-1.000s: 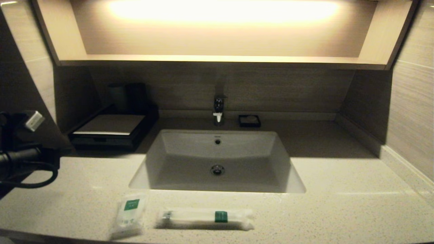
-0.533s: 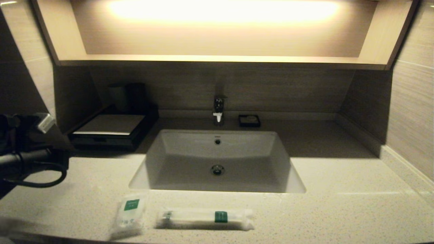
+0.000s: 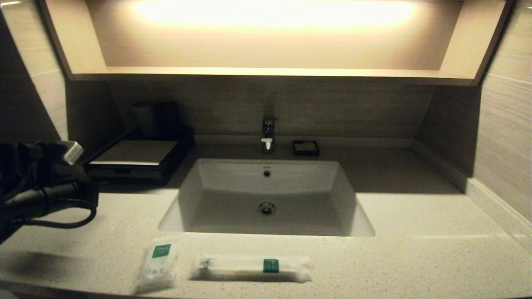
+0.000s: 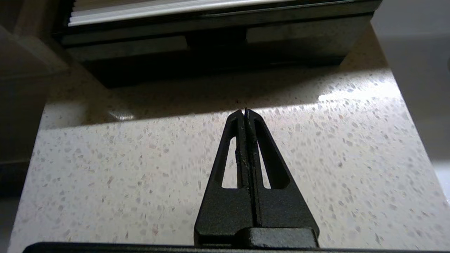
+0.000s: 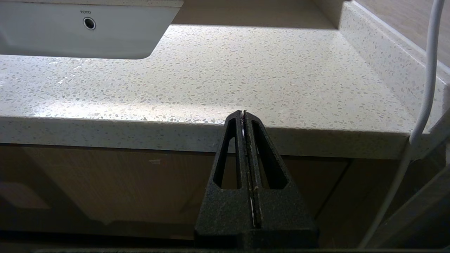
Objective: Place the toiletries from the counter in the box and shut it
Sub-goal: Open the drawer
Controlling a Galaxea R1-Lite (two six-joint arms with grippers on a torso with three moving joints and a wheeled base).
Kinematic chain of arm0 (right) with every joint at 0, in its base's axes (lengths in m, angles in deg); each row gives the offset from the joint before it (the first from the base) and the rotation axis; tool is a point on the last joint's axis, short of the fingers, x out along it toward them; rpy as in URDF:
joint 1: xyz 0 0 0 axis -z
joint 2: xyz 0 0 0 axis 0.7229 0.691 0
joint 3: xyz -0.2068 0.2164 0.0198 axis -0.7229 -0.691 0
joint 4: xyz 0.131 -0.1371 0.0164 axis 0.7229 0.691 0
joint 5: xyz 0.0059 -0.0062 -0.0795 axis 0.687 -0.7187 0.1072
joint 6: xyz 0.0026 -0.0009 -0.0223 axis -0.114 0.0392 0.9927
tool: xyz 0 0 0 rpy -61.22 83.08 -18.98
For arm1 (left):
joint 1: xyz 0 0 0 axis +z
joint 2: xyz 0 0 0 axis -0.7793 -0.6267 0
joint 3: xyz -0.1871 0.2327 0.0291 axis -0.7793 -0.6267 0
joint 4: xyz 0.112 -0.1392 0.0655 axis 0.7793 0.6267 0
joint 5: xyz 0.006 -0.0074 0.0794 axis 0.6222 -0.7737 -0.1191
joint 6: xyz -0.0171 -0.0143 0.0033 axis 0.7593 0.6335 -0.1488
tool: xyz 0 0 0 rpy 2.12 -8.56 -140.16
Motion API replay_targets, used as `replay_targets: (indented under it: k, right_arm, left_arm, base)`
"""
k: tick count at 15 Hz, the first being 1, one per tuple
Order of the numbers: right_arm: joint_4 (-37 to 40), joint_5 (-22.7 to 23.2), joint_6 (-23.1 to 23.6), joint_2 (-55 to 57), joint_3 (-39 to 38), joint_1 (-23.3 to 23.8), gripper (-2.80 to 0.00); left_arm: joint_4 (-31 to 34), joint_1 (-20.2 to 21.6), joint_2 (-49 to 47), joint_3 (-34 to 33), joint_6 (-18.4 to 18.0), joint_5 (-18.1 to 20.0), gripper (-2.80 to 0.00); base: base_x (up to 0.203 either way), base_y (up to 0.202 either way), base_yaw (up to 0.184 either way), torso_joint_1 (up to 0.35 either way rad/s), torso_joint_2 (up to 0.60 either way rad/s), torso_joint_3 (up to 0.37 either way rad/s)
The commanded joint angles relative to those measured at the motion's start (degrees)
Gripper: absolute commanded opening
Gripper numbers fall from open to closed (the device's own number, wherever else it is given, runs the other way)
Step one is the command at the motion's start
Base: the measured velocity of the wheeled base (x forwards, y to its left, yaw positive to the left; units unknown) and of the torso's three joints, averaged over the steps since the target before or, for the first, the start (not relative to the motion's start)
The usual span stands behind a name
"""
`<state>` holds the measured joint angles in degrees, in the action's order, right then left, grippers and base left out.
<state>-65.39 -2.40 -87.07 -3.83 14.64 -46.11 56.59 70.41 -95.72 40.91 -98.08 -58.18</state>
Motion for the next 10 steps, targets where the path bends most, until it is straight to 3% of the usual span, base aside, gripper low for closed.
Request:
replay_targets:
  k: [1, 10]
  right_arm:
    - [-0.02, 0.02, 0.03, -0.04, -0.09, -0.01, -2.80]
    - [-0.02, 0.02, 0.03, -0.04, -0.09, -0.01, -2.80]
  left_arm:
    - [-1.86, -0.14, -1.65, -0.02, -0.11, -0.23, -2.80]
    - [-6.67, -1.01, -4.26, 0.07, 1.28, -2.81, -2.80]
  base:
    - [0.000, 0.000, 0.000, 0.000, 0.00, 0.000]
    - [0.000, 0.000, 0.000, 0.000, 0.00, 0.000]
